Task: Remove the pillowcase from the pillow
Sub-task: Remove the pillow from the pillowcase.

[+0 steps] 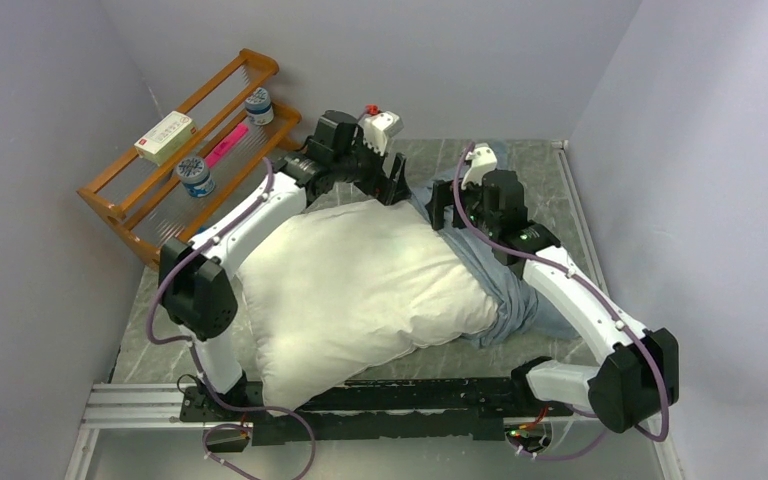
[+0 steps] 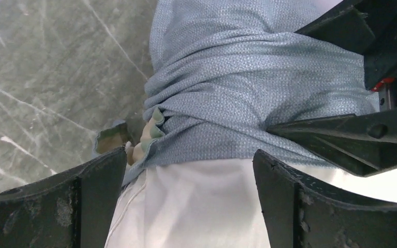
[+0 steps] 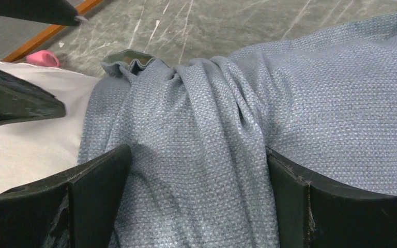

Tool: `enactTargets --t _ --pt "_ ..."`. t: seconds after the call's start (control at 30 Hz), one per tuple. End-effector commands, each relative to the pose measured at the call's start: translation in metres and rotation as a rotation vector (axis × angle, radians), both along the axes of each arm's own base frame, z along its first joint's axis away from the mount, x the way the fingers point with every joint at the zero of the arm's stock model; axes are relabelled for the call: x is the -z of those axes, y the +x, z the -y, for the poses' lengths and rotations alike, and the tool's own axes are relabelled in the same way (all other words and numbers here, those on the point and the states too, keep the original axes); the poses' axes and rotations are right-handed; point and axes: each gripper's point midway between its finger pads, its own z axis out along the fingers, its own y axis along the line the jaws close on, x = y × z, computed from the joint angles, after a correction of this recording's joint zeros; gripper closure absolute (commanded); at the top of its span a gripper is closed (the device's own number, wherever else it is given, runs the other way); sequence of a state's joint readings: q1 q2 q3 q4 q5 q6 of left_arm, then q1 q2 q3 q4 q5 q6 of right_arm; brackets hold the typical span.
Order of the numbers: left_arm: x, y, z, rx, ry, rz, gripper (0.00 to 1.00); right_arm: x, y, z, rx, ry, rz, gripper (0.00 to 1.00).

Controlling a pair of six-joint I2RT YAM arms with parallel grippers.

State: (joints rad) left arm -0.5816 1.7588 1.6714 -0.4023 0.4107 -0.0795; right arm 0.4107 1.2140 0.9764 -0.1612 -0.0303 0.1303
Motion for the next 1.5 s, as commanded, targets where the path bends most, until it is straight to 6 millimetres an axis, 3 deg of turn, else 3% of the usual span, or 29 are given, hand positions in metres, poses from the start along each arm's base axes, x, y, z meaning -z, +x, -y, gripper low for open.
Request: enactTargets --t 0.0,0.3,0.57,0.8,1.07,1.27,1.37,1.47 --pt "-0.002 -0.014 0.013 0.148 -0.019 -0.03 0.04 0.03 -0.034 -0.012 -0.079 0.007 -0.136 0.06" --pt "0.032 -0.056 0.011 0.251 -0.047 -0.168 0.04 0.022 -0.034 -0.005 -0.059 -0.011 -0.117 0.06" --pt "0.016 -0.101 0.011 0.335 -0.107 -0.172 0.06 -0.002 -0.034 -0.009 -0.074 0.002 -0.088 0.06" --pt "0.026 -0.13 0.013 0.36 -0.065 -0.185 0.17 -0.026 -0.035 -0.016 -0.1 -0.017 -0.058 0.06" --pt "0.035 -0.158 0.021 0.369 -0.01 -0.184 0.28 -0.028 -0.031 -0.023 -0.123 -0.077 -0.081 0.05" --pt "0.032 -0.172 0.022 0.363 0.005 -0.16 0.51 -0.011 -0.036 -0.027 -0.151 -0.15 -0.148 0.05" --pt "0.029 -0.177 0.021 0.353 0.006 -0.146 0.66 -0.007 -0.03 -0.015 -0.092 -0.2 -0.145 0.06" --pt "0.03 -0.185 0.017 0.355 0.012 -0.141 0.82 -0.005 -0.024 -0.002 -0.035 -0.249 -0.131 0.12"
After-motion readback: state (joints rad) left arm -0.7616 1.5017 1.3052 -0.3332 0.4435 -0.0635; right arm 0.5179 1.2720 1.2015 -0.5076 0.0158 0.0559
